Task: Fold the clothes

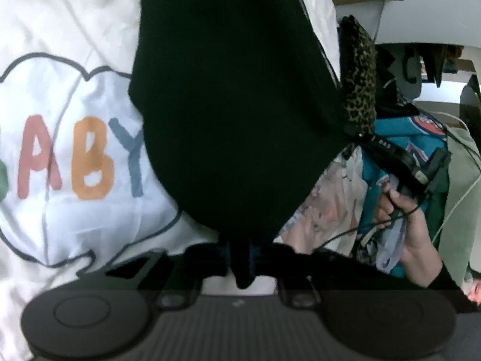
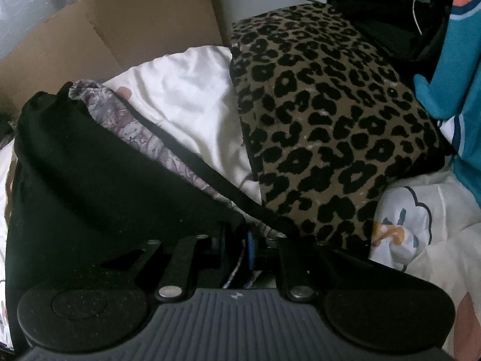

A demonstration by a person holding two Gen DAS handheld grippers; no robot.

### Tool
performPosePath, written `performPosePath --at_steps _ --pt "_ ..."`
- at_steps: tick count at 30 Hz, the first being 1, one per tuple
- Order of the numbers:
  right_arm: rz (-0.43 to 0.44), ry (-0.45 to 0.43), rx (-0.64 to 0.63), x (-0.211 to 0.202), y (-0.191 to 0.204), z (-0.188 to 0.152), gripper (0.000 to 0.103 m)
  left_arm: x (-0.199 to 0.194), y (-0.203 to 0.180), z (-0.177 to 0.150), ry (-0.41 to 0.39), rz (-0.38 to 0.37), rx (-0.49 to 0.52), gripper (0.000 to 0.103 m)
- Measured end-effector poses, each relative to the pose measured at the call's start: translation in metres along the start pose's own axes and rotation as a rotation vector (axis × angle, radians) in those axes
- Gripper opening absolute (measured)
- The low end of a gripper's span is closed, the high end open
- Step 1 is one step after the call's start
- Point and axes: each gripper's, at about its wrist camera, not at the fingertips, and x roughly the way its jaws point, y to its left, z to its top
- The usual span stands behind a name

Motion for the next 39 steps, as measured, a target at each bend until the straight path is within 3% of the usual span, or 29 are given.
performPosePath --at_steps 14,19,22,24,25,31,34,35,39 --pt "-0.064 -0.049 -0.030 -0.014 -0.004 0.003 0.003 0.000 -0.003 -0.002 0.023 -0.039 0.021 0.001" --pt "-0.075 -0.027 -0.022 -0.002 -0.012 -0.004 0.003 0.010 -0.003 0.000 0.031 0.013 0.036 0.001" --pt "-0.070 -0.019 -0.020 0.005 -0.015 -0.007 0.004 0.016 -0.005 0.001 0.039 0.050 0.057 0.008" --pt "-0.058 -0.019 -0.009 0.008 -0.018 -0.009 0.004 0.017 -0.008 0.001 0.034 0.065 0.071 0.027" --pt "-0.050 -0.019 0.000 0.008 -0.020 -0.009 0.004 0.017 -0.009 0.001 0.035 0.060 0.072 0.030" --pt "-0.041 -0.022 -0.002 0.005 -0.022 -0.009 0.004 0.030 -0.008 -0.002 0.079 0.045 0.053 0.031" --pt "-0.038 -0.024 -0.007 0.004 -0.022 -0.009 0.004 0.035 -0.005 -0.006 0.090 0.034 0.037 0.020" --pt "-0.038 -0.024 -0.010 0.003 -0.023 -0.009 0.004 0.036 -0.004 -0.006 0.091 0.036 0.038 0.006" --pt "-0.041 -0.030 -0.018 0.000 -0.023 -0.009 0.004 0.038 -0.005 -0.008 0.103 0.036 0.050 0.003"
